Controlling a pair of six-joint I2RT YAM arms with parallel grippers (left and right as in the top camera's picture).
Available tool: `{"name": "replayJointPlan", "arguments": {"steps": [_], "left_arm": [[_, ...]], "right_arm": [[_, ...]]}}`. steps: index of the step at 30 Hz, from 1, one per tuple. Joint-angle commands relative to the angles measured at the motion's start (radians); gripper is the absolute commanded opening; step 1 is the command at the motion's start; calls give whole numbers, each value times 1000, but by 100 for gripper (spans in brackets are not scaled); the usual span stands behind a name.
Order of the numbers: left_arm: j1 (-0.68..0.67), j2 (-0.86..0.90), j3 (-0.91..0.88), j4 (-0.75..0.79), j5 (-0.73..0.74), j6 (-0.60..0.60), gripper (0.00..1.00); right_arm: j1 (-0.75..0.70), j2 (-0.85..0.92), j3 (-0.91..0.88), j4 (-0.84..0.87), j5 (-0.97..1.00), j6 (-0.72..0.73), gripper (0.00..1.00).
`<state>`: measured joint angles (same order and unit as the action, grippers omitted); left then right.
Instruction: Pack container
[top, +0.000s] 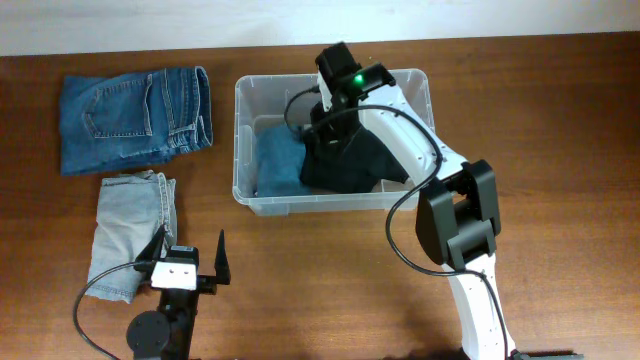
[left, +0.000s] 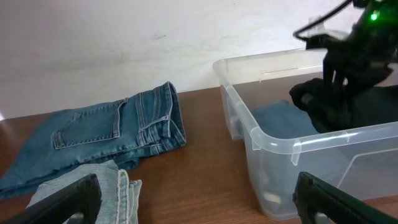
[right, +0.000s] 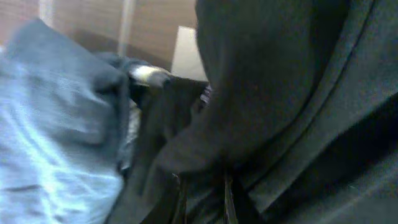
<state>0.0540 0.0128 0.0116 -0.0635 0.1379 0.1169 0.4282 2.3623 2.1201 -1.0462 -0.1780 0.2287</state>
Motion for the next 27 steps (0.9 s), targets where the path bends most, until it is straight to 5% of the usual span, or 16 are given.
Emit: {"name": "replayJointPlan", "arguments": {"steps": [1,20,27], "left_arm": [[8,-6,-3,-5,-7,13,99],[8,-6,-3,-5,-7,13,99],[8,-6,-3,-5,-7,13,99]], "right_arm": [[3,18,-35,9,-3,-7,15],[-3,-18,-8,80,-54,-16,7],[-27,-45,61,128,87,-15,16]]}}
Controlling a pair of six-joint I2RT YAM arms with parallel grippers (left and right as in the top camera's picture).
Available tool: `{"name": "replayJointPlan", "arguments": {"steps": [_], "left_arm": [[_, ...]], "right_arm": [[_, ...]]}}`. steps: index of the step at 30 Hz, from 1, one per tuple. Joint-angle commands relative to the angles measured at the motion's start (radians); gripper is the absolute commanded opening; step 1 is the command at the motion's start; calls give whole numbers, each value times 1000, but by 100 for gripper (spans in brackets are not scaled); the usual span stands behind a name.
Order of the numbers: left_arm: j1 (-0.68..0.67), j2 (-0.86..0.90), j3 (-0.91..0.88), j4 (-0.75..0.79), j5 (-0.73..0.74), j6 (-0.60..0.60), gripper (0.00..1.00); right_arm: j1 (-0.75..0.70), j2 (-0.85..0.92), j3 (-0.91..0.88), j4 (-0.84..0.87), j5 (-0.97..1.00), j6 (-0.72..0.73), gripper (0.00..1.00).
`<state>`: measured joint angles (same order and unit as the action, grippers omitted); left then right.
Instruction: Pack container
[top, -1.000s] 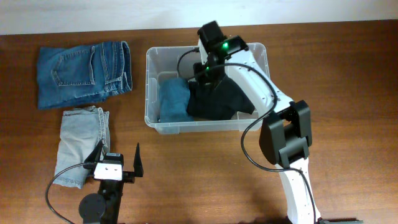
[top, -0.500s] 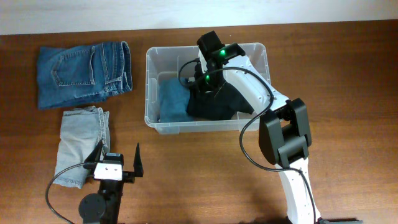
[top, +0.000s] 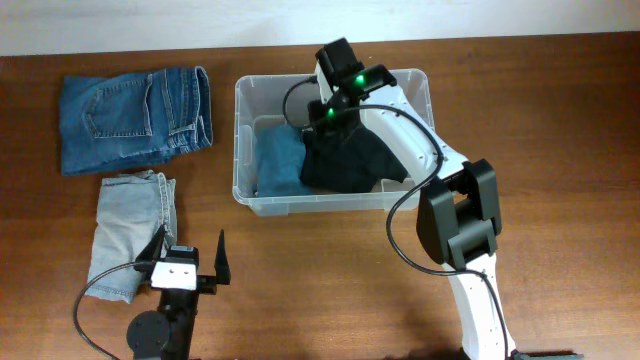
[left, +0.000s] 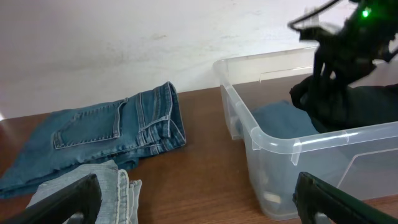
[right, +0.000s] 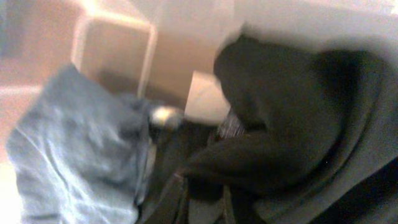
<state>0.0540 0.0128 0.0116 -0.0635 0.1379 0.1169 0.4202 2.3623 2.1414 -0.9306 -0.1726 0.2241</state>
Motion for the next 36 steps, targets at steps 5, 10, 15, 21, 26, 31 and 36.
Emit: {"name": "replayJointPlan", "arguments": {"steps": [5,10,15,21,26,31,36], "left_arm": [[8,-6,-3,-5,-7,13,99],[8,-6,-3,-5,-7,13,99],[8,-6,-3,-5,-7,13,99],[8,-6,-3,-5,-7,12,99],[8,-6,-3,-5,-7,13,99],[8,-6,-3,-5,-7,13,99],[8,-6,-3,-5,-7,13,99]], "right_arm": [[-31,-16,38,46,94,-11,16],[-27,15,27,54,54,-10,16],[-26,29,8,34,-103,-6,16],[-11,29,8,-55,-275,-7,16],[1,26,10,-77,-344,-7,17],[-9,-4,62,-85,-433,-60,16],[-42,-64,178,-154,-277,-59,22]]}}
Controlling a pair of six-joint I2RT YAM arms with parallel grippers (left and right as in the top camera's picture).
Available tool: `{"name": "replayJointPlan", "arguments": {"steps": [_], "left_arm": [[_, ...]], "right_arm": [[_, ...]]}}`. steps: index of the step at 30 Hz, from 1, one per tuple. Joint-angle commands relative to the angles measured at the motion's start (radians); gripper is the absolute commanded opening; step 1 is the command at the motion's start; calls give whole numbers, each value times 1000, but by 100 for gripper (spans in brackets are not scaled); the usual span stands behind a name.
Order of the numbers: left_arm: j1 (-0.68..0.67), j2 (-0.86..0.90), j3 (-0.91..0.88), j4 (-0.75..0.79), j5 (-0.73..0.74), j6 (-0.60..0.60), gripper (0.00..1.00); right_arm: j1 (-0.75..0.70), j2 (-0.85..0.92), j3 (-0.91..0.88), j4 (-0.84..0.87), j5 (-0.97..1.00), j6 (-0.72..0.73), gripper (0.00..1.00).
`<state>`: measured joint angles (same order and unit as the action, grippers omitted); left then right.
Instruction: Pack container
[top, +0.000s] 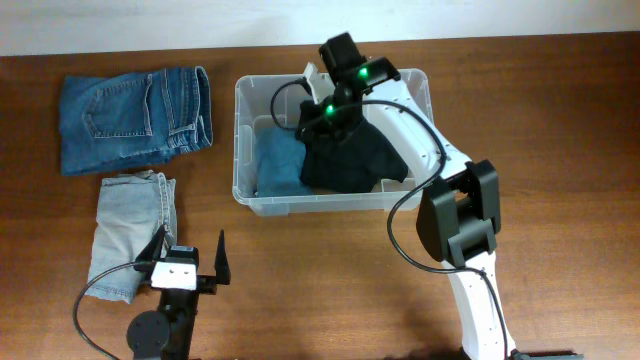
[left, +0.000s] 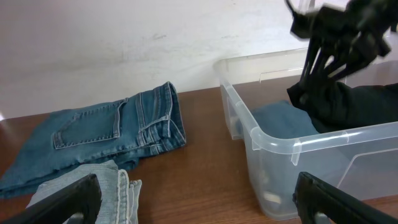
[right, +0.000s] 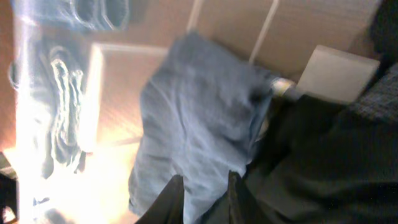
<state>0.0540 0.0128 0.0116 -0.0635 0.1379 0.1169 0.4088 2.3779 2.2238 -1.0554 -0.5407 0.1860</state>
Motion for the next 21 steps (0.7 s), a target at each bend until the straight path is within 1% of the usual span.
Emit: {"name": "replayJointPlan", "arguments": {"steps": [1,3,5,9,12,16,18,21], "left_arm": [[8,-6,-3,-5,-7,13,99],[8,-6,-3,-5,-7,13,99],[8,-6,-3,-5,-7,12,99],[8,-6,-3,-5,-7,13,99],[8,-6,-3,-5,-7,12,99],[8,-6,-3,-5,-7,13,99],[8,-6,-3,-5,-7,13,99],[8,-6,-3,-5,-7,13,99]], "right_arm": [[-38,-89,125,-52,166,-13,29],[-54,-94,171,-77,319,14,44],[-70,-94,181,-71,385,25,44],[-97,-80,140,-34,396,25,27],[-102,-56,89,16,395,32,23],[-95,-18,0,109,384,32,9],[-93,-11,-40,148,384,39,7],[-86,-9,-86,200,383,61,7]]}}
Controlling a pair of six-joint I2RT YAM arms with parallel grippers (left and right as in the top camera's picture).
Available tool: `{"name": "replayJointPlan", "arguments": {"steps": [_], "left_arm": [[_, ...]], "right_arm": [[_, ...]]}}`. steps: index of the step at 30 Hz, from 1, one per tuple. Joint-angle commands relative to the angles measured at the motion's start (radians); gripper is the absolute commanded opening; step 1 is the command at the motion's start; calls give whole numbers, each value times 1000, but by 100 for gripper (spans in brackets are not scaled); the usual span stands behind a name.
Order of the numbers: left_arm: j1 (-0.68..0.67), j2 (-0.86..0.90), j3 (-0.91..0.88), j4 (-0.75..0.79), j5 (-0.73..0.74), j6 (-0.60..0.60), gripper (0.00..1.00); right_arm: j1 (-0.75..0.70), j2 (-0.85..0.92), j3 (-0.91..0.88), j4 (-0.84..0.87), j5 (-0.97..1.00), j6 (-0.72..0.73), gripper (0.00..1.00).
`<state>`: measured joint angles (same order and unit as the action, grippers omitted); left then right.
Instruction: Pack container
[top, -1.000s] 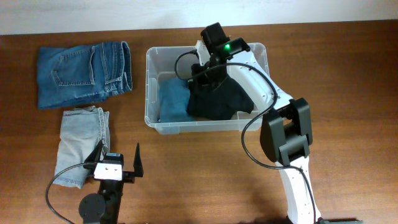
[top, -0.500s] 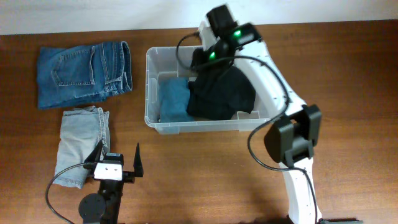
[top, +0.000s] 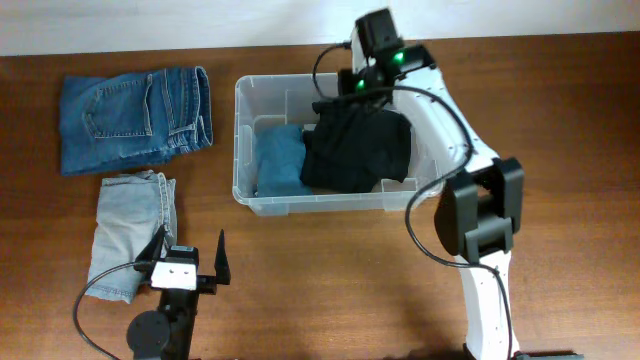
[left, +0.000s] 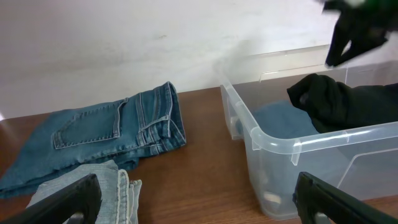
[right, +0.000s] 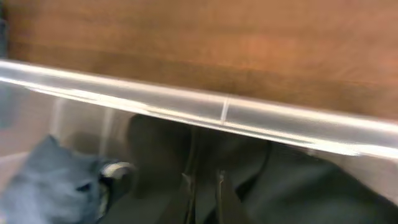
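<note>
A clear plastic bin (top: 240, 130) stands mid-table. In it a folded blue garment (top: 278, 160) lies on the left and a black garment (top: 360, 150) on the right. Above the bin's back wall hangs my right gripper (top: 352, 90), fingers close together and holding nothing. In its wrist view the gripper (right: 202, 183) points down at the black garment (right: 298, 186), just inside the rim (right: 249, 115). Folded dark blue jeans (top: 135, 115) lie at the far left, with folded light jeans (top: 130, 235) nearer the front. My left gripper (top: 190, 248) rests open at the front, beside the light jeans.
The white wall runs along the table's far edge behind the bin. Bare wood lies between the dark jeans (left: 106, 134) and the bin (left: 292, 146), and to the bin's right. The right arm reaches over the bin's right side.
My right gripper moved from over the bin's middle, above the two garments, up and back to the bin's rear wall. The black garment now lies flatter. The left arm has not moved.
My right gripper was first low in the bin, pressed into the black garment beside the blue one. It then stood higher over the same spot, then clear above both garments. It is now at the back wall, and the black garment lies spread in the bin.
</note>
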<state>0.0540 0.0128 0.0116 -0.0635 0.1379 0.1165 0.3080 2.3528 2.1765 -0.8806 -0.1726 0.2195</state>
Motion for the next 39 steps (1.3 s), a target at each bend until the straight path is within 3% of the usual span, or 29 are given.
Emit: {"name": "replayJointPlan", "arguments": {"steps": [1,16,28,39], "left_arm": [[8,-6,-3,-5,-7,13,99],[8,-6,-3,-5,-7,13,100],[8,-6,-3,-5,-7,13,99],[8,-6,-3,-5,-7,13,99]], "right_arm": [[18,17,-49,36,15,37,7],[80,53,-134,114,-41,51,4],[86,-100,-127,38,-37,94,4],[159,-101,-147,-1,30,100,4]]}}
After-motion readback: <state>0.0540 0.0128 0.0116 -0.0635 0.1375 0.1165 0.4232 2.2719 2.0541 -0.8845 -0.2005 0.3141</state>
